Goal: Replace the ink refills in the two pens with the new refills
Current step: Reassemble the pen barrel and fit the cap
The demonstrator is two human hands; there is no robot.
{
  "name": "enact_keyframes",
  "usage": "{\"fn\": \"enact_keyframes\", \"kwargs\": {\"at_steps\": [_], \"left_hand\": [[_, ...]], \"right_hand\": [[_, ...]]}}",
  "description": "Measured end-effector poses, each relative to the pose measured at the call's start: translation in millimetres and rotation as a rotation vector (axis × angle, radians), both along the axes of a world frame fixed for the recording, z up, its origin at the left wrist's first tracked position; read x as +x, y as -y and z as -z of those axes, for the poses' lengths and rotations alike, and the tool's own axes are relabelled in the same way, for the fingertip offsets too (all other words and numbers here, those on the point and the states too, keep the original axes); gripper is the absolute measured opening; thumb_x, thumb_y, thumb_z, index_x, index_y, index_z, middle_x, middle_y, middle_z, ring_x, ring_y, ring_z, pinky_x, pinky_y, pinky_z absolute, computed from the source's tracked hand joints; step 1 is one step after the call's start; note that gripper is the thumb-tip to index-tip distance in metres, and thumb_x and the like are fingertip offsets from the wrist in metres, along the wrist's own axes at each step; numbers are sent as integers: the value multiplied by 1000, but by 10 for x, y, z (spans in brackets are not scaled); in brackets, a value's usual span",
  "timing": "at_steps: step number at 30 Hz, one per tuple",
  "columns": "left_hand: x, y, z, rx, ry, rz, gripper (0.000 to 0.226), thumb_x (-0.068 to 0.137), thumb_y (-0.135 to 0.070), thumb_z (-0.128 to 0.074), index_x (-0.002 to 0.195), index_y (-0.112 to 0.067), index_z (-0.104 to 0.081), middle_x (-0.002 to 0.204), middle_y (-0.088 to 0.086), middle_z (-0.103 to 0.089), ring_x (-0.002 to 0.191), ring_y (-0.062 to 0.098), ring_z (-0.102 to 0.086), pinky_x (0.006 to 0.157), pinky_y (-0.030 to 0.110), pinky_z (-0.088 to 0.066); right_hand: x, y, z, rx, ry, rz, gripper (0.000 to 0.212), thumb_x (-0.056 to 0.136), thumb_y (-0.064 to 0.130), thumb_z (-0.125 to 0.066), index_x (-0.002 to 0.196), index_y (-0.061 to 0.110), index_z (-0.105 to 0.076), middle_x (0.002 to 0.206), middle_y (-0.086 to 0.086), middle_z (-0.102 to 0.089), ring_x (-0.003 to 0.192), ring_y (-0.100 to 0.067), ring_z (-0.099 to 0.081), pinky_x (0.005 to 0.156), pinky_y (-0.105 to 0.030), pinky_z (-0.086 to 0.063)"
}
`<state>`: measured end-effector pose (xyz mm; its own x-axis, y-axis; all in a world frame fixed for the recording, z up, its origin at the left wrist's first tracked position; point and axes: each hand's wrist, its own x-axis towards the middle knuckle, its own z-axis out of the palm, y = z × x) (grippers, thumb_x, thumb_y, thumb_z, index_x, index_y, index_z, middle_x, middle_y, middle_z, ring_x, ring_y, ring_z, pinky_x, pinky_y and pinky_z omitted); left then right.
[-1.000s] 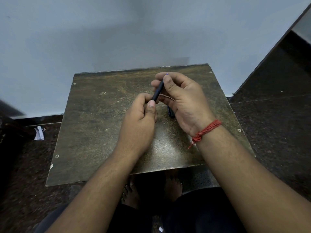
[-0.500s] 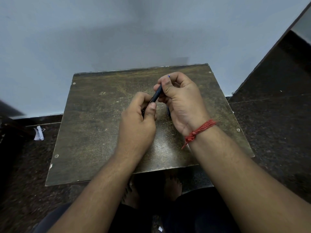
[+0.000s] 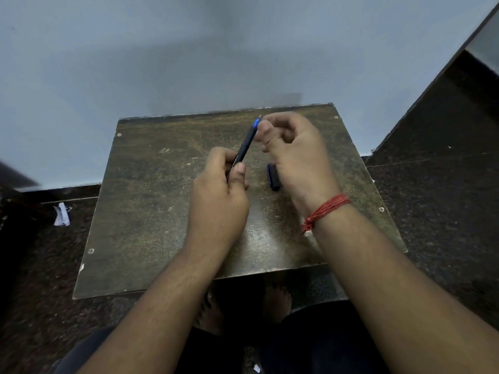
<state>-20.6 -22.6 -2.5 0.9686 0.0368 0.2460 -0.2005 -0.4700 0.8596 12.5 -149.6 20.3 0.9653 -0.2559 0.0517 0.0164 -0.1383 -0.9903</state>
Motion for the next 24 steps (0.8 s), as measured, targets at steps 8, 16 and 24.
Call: {"fn": "enact_keyframes", "kwargs": {"at_steps": [8,16,24], "left_hand": [[63,-96,-25,-130,-170,-46,12,105,-23,-47,95,-25,-54,74,-7,-62,50,-3,-46,47,10,-35],[82,-104,-17,-160,-200,-62,13,105,-24,-47,95,-25,-55,73,-8,-63,48,-1,-42,46,15,-35],[72,-99,-21,-159,-204,-42,13,104,-23,-48,94,-23,-56,72,-8,-63,46,-1,-42,45,14,-35]], "right_hand": [[-71,176,-24,-1003,-158,-61,19,92,38,-64,99,21,-59,89,4,-66,111,-23,-50,84,-40,-50],[-91,-26,93,-1109,-196,-129,22,91,24,-61,94,19,-40,81,-2,-55,102,-28,-52,70,-36,-41],[-21,-19,45,-194,-66,-102,27,93,14,-64,119,22,-59,82,3,-60,79,-12,-61,70,-28,-48]]}}
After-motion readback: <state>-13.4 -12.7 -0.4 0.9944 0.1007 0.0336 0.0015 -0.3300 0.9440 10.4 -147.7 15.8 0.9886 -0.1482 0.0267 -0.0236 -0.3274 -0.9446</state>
